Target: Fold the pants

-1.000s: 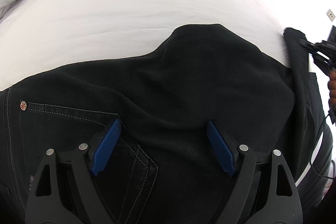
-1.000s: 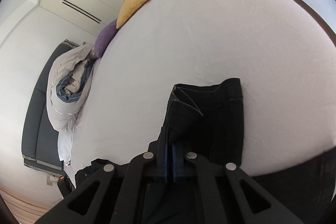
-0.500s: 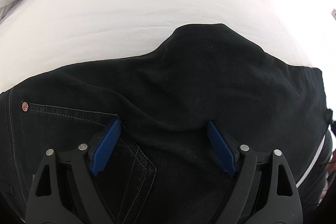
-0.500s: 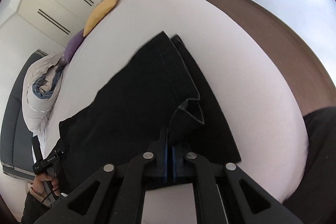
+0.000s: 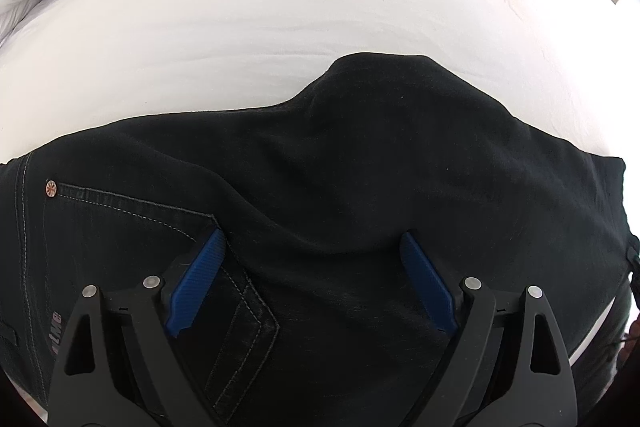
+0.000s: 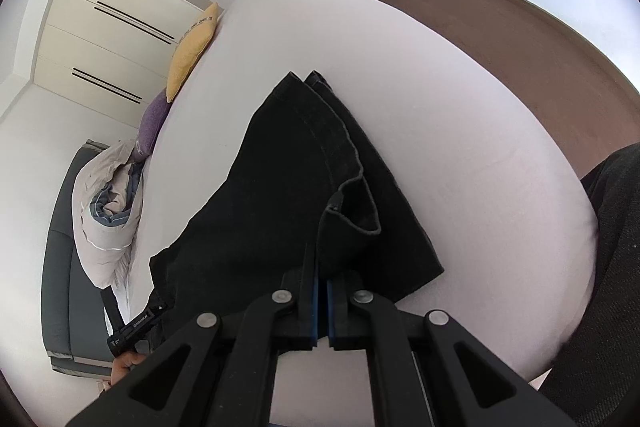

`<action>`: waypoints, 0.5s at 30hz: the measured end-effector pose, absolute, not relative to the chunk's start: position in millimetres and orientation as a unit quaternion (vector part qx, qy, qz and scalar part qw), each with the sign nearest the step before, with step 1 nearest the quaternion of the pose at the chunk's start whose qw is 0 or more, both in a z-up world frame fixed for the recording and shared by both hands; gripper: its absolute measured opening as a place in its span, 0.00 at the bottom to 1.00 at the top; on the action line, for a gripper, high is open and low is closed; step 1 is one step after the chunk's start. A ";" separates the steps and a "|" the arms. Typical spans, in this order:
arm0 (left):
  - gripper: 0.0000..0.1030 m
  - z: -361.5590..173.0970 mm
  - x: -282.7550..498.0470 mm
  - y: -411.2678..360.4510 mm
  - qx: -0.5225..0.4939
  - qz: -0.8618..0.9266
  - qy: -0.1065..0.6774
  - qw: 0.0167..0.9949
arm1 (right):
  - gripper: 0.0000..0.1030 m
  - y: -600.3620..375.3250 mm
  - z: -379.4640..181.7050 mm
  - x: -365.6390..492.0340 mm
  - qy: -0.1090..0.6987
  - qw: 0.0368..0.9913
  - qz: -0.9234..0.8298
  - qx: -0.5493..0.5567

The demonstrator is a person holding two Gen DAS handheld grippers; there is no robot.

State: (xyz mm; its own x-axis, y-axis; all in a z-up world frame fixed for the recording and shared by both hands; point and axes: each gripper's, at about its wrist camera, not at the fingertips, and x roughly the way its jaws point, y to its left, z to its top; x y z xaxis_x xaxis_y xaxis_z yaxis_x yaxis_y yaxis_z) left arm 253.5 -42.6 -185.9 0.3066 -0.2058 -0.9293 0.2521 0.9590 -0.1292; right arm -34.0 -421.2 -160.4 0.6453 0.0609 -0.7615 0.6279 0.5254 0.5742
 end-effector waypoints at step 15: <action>0.93 -188.3 236.1 -72.6 0.053 -0.168 0.562 0.808 | 0.01 -435.6 -187.6 -41.3 0.404 0.757 -0.160 0.488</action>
